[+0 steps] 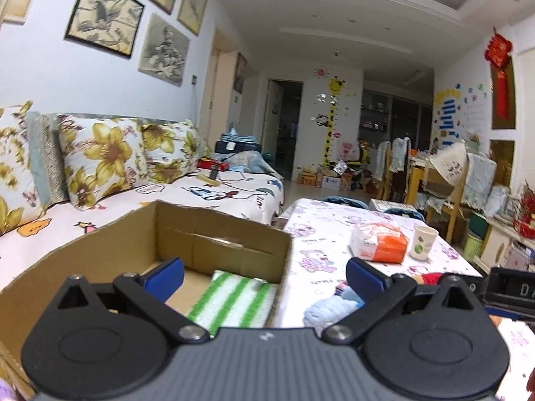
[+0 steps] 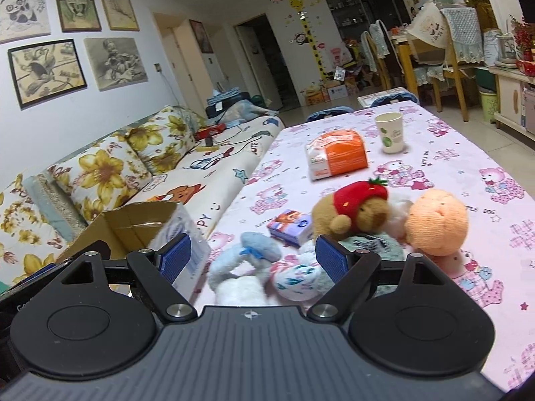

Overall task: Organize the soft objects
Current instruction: 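Move both open tools back over the soft items on the table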

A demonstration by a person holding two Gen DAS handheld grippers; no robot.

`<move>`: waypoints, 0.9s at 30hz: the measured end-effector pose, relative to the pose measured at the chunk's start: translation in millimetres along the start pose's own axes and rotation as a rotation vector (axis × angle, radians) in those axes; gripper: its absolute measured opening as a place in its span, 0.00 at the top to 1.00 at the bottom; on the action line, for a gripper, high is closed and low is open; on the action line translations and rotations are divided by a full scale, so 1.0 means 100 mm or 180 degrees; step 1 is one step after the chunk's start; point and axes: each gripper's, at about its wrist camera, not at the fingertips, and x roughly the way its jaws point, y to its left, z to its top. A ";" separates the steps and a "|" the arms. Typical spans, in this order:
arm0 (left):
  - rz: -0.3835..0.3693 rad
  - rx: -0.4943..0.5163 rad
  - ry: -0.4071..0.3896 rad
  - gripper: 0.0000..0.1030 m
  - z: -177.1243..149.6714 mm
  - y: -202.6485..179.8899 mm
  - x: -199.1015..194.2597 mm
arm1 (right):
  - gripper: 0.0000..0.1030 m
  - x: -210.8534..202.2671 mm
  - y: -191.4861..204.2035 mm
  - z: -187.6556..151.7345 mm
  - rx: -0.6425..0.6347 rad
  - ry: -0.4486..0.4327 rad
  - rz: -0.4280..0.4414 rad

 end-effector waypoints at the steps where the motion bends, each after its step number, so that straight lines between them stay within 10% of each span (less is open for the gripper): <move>1: -0.0019 0.0033 -0.0001 0.01 -0.01 -0.04 0.00 | 0.00 -0.01 -0.01 0.00 -0.0004 -0.0014 -0.0014; 27: -0.0358 0.0548 0.0160 0.01 -0.24 -0.73 0.09 | 0.00 -0.05 -0.36 -0.06 0.0072 -0.0095 -0.0390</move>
